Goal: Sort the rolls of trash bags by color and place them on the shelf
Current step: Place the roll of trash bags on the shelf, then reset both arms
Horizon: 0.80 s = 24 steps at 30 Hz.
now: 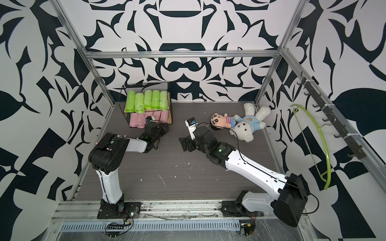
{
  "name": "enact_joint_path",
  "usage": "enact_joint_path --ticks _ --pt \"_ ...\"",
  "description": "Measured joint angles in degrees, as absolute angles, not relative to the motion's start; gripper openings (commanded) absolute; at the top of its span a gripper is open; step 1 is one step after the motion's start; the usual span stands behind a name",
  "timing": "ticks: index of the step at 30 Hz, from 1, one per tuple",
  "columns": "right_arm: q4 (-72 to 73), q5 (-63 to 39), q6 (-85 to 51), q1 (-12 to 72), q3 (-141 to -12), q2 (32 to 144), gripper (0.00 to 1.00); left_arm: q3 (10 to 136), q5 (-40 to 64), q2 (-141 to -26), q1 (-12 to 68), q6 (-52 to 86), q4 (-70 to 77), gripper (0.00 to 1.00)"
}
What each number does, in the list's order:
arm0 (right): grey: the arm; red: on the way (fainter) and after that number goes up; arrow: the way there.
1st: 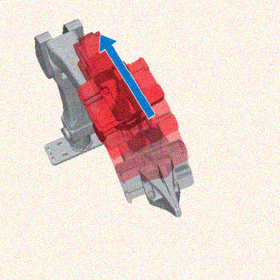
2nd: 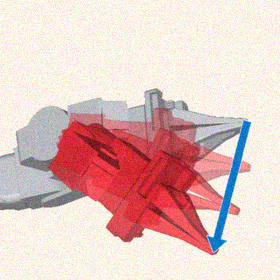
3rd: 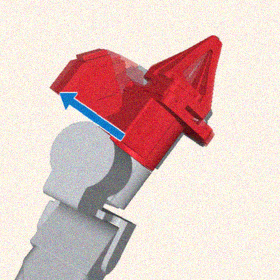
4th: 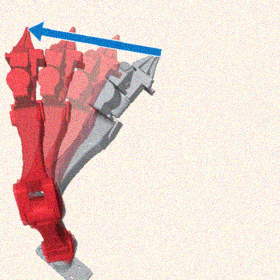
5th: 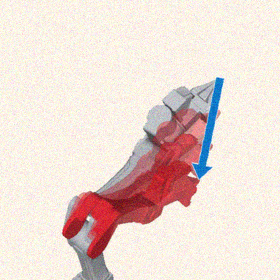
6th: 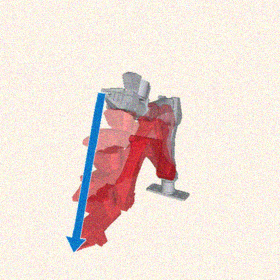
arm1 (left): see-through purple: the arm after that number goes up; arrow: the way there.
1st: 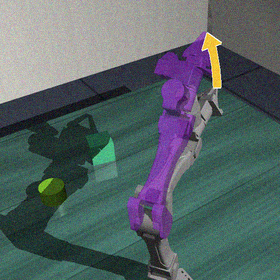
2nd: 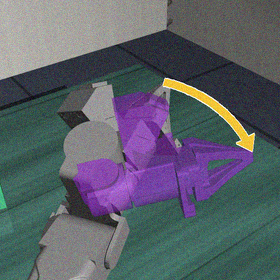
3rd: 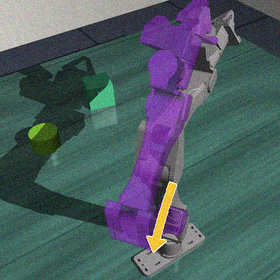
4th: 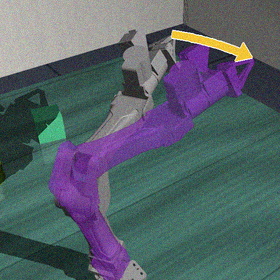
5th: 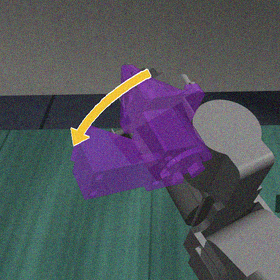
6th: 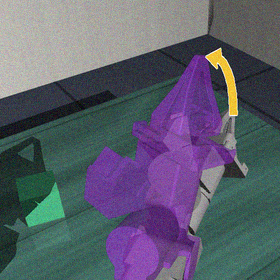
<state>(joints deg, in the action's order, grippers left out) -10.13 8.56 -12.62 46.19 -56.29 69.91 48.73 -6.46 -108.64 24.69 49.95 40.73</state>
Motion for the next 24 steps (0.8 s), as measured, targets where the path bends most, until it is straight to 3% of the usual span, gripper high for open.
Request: enact_joint_path --ticks 11,17,20,24 --pt "-15.22 22.31 -5.76 42.19 -56.1 64.42 0.97 39.53 -5.91 -84.75 26.15 43.0 27.07 0.74" --pt "-15.29 28.73 -2.52 35.07 -53.69 61.34 0.99 38.98 -13.32 -68.79 26.02 32.99 13.69 0.84" --pt "-14.66 30.61 -1.56 30.61 -51.05 60.27 0.99 38.98 -18.37 -62.72 25.74 26.94 9.1 0.98" --pt "-11.81 33.04 -0.23 25.65 -46.11 59.22 1.0 38.33 -24.8 -58.43 24.51 19.81 5.61 1.0"
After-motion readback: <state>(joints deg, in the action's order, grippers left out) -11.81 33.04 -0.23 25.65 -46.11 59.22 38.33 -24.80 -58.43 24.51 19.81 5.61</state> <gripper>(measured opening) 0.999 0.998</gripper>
